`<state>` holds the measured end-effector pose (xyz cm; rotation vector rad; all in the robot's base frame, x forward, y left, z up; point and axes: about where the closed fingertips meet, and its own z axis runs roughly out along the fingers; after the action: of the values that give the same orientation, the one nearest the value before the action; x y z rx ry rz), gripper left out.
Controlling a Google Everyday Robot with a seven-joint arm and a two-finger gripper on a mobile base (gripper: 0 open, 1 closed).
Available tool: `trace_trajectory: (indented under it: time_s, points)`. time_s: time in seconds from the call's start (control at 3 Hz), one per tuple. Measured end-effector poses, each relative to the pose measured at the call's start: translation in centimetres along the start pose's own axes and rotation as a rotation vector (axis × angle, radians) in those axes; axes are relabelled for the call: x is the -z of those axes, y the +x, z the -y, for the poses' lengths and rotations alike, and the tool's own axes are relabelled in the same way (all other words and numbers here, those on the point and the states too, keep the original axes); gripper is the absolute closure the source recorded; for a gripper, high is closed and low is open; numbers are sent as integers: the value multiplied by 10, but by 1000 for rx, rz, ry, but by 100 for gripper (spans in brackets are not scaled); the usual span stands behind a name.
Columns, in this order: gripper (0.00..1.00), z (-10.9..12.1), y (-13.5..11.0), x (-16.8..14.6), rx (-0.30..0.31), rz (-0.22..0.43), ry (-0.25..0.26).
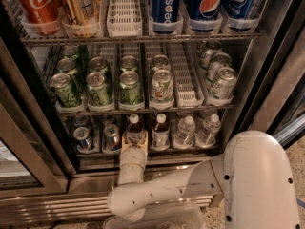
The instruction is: Pick blue plastic bottle from bottom shelf of fridge
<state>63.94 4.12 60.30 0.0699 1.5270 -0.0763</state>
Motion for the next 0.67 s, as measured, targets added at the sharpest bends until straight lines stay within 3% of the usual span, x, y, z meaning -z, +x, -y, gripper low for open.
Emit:
trace_trajectory:
  time_s: [0.67]
  points:
    - [100, -11, -17, 17, -51, 17, -9]
